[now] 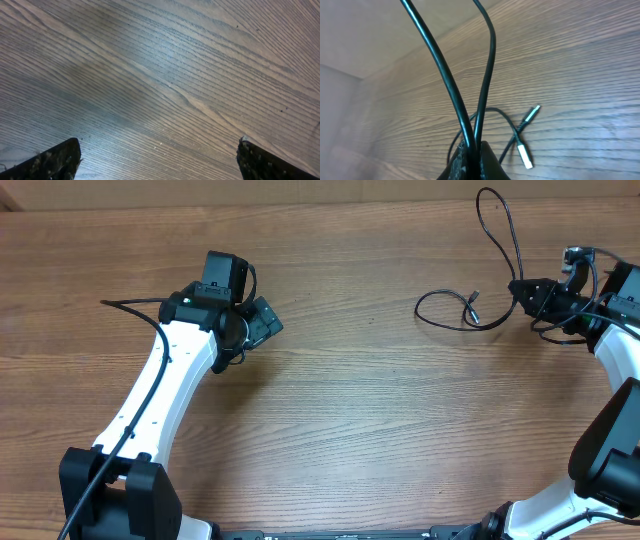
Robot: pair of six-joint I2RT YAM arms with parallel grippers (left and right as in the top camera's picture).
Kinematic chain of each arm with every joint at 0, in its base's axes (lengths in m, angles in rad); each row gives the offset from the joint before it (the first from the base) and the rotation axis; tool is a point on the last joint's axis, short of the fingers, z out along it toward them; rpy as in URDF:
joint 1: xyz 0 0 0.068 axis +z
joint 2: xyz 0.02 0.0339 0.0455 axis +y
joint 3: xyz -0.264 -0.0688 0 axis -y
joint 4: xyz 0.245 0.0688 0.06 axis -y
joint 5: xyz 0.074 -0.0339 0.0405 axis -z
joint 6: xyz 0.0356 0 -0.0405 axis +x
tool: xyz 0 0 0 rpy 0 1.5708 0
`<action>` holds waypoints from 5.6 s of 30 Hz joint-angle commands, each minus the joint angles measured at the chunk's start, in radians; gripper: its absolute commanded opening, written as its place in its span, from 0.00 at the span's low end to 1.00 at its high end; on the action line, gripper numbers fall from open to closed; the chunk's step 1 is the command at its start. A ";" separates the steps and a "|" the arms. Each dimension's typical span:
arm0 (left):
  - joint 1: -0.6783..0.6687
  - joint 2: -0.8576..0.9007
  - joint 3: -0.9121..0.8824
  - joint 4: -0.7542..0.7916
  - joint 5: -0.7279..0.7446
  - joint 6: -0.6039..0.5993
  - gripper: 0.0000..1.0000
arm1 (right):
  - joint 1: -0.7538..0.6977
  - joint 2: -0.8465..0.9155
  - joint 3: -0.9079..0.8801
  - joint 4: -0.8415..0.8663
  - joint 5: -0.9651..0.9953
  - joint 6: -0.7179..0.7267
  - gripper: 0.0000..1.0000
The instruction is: Untangle cables
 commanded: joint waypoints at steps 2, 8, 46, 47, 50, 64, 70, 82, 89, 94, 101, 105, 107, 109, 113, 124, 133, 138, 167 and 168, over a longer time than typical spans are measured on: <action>-0.001 -0.002 0.004 -0.001 0.003 -0.006 0.99 | -0.003 -0.035 0.027 0.006 0.064 -0.021 0.04; -0.001 -0.002 0.004 -0.001 0.003 -0.006 1.00 | 0.016 -0.035 0.027 0.026 0.138 -0.028 0.04; -0.001 -0.002 0.004 -0.001 0.003 -0.006 0.99 | 0.071 -0.038 0.026 0.051 0.484 -0.039 1.00; -0.001 -0.002 0.004 -0.001 0.003 -0.006 1.00 | 0.071 -0.038 0.026 0.051 0.456 0.027 1.00; -0.001 -0.002 0.004 -0.001 0.003 -0.006 0.99 | 0.071 -0.040 0.026 0.068 0.380 0.094 1.00; -0.001 -0.002 0.004 -0.001 0.003 -0.006 0.99 | 0.264 -0.146 0.026 0.028 0.523 0.093 1.00; -0.001 -0.002 0.004 -0.001 0.003 -0.006 1.00 | 0.414 -0.184 0.026 0.026 0.615 0.094 0.99; -0.001 -0.002 0.004 -0.001 0.003 -0.006 0.99 | 0.447 -0.293 0.026 -0.098 0.637 0.093 1.00; -0.001 -0.002 0.004 -0.001 0.003 -0.006 1.00 | 0.435 -0.399 0.026 -0.164 0.649 0.093 1.00; -0.001 -0.002 0.004 -0.001 0.003 -0.006 1.00 | 0.435 -0.476 0.026 -0.229 0.705 0.093 1.00; -0.001 -0.002 0.004 -0.001 0.003 -0.006 1.00 | 0.434 -0.555 0.025 -0.325 0.764 0.094 0.98; -0.001 -0.002 0.004 -0.001 0.003 -0.006 0.99 | 0.435 -0.580 0.025 -0.355 0.767 0.094 0.98; -0.001 -0.002 0.004 -0.001 0.003 -0.006 0.99 | 0.434 -0.591 0.025 -0.372 0.768 0.094 0.98; -0.001 -0.002 0.004 -0.001 0.003 -0.006 1.00 | 0.432 -0.600 0.025 -0.394 0.784 0.099 0.98; -0.001 -0.002 0.004 -0.001 0.003 -0.006 1.00 | 0.429 -0.621 0.025 -0.455 0.835 0.102 0.98; -0.001 -0.002 0.004 -0.001 0.003 -0.006 1.00 | 0.429 -0.699 0.025 -0.572 0.951 0.146 0.96; -0.001 -0.002 0.004 -0.001 0.003 -0.006 1.00 | 0.429 -0.796 0.025 -0.694 1.033 0.147 0.91; -0.001 -0.002 0.004 -0.001 0.003 -0.006 1.00 | 0.429 -0.841 0.024 -0.725 1.038 0.176 0.89; -0.001 -0.002 0.004 -0.001 0.003 -0.006 0.99 | 0.429 -1.101 -0.389 -0.432 1.115 0.303 1.00; -0.001 -0.002 0.004 -0.001 0.003 -0.006 0.99 | 0.429 -1.129 -0.425 -0.385 1.115 0.303 1.00</action>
